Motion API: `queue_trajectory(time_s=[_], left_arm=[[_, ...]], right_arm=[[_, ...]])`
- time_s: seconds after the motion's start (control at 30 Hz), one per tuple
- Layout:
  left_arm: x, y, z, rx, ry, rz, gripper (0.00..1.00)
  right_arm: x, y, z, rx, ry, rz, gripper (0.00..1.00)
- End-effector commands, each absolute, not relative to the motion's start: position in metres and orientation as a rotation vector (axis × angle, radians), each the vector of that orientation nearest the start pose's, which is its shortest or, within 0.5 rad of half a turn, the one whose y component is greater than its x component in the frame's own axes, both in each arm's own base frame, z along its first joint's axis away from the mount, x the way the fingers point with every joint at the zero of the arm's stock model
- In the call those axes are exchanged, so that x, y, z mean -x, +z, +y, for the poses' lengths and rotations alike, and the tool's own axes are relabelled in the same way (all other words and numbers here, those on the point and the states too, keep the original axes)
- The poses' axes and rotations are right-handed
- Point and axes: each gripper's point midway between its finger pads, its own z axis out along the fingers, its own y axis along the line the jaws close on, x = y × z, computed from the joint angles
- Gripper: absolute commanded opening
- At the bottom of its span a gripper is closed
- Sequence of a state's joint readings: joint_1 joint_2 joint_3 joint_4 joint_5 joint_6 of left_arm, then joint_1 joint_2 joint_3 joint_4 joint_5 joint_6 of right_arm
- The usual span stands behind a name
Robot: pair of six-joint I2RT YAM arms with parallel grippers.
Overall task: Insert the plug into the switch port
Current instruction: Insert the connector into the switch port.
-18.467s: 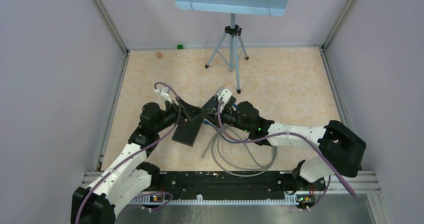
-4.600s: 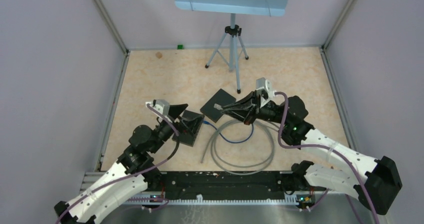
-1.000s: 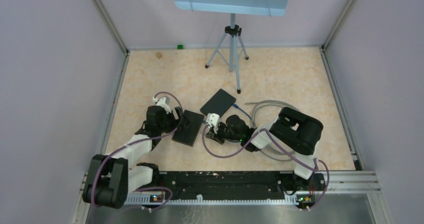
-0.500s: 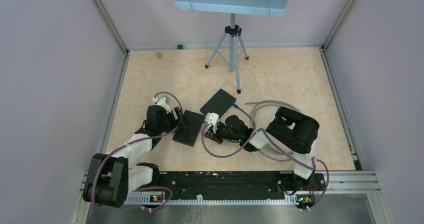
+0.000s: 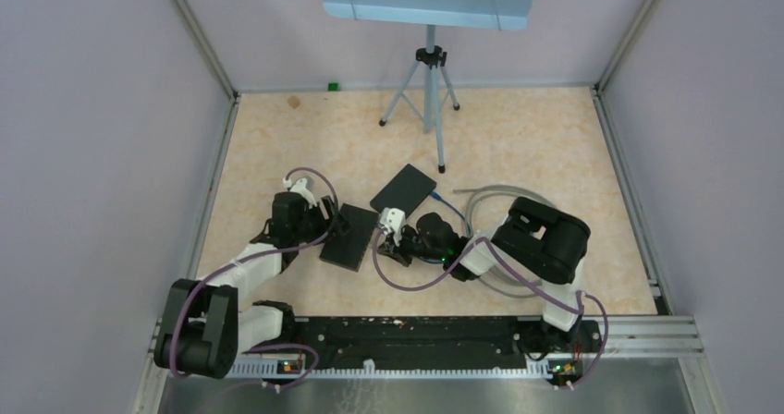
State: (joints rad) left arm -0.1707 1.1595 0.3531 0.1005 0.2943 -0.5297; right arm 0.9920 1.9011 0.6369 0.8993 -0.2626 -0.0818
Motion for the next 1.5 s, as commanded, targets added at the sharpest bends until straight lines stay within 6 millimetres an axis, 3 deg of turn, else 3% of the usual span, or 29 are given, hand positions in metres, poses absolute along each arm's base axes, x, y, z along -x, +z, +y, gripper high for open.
queue_trajectory(time_s=[0.0, 0.23, 0.63, 1.13, 1.47], left_arm=[[-0.263, 0.033, -0.117, 0.285, -0.684, 2.375, 0.74], [-0.263, 0.032, -0.117, 0.282, -0.685, 2.378, 0.74], [-0.263, 0.03, -0.121, 0.267, -0.705, 2.391, 0.72], [-0.258, 0.029, -0.128, 0.219, -0.754, 2.407, 0.63], [-0.255, 0.031, -0.139, 0.12, -0.824, 2.41, 0.61]], right_arm=[[-0.208, 0.044, 0.416, 1.157, 0.911, 1.554, 0.0], [-0.211, 0.055, 0.417, 1.142, 0.907, 1.532, 0.0], [-0.223, 0.037, 0.419, 1.128, 0.848, 1.643, 0.0], [-0.239, 0.051, 0.431, 1.092, 0.805, 1.733, 0.0], [-0.244, 0.063, 0.439, 1.139, 0.805, 1.683, 0.0]])
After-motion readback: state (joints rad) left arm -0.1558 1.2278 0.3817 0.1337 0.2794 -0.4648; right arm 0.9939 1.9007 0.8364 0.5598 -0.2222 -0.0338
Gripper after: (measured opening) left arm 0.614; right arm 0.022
